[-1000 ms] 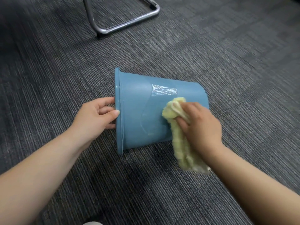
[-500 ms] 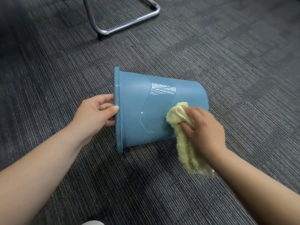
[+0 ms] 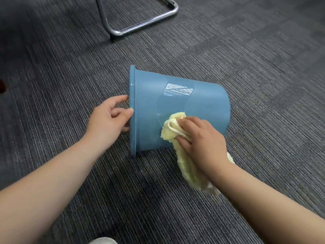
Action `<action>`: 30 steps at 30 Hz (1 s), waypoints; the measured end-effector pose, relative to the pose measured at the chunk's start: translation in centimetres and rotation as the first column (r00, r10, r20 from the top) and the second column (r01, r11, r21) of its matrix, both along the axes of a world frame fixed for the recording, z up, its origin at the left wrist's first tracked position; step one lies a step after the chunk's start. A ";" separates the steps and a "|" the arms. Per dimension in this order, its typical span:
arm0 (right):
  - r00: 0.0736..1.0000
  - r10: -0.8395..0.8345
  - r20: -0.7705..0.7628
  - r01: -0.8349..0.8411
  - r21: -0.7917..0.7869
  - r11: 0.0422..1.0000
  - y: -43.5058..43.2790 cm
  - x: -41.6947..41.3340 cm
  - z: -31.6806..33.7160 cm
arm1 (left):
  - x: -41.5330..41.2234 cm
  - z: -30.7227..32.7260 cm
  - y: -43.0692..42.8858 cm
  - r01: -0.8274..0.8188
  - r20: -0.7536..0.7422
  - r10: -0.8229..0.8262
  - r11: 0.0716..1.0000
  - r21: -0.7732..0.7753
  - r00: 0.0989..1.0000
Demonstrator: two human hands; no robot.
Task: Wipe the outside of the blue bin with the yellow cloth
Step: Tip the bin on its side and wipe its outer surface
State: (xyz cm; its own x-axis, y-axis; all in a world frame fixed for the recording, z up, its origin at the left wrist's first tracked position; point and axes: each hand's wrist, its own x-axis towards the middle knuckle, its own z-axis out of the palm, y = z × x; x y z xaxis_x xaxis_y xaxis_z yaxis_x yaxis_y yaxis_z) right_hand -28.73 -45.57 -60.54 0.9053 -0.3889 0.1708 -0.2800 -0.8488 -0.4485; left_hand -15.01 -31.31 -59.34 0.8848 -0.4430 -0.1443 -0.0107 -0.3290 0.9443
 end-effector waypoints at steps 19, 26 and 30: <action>0.993 0.087 0.079 -0.078 -0.117 0.990 2.1 2.1 1.7 | 0.7 -1.2 1.1 0.169 -0.164 -0.197 0.971 -0.170 0.967; 0.983 0.178 0.037 -0.168 -0.199 0.966 2.4 2.6 1.4 | 0.7 -1.7 1.2 0.180 -0.175 -0.209 0.969 -0.169 0.962; 0.991 -0.113 0.066 0.114 -0.015 0.993 -0.7 3.3 2.1 | 1.0 -1.6 1.2 0.184 -0.165 -0.212 0.968 -0.168 0.963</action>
State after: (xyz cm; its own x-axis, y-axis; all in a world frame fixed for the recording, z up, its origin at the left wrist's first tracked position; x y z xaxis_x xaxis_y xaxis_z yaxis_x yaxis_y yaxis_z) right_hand -25.43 -46.30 -58.46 0.8422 -0.4850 0.2356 -0.3461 -0.8213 -0.4535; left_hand -14.02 -30.07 -60.99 0.7423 -0.6356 -0.2122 0.1138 -0.1925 0.9747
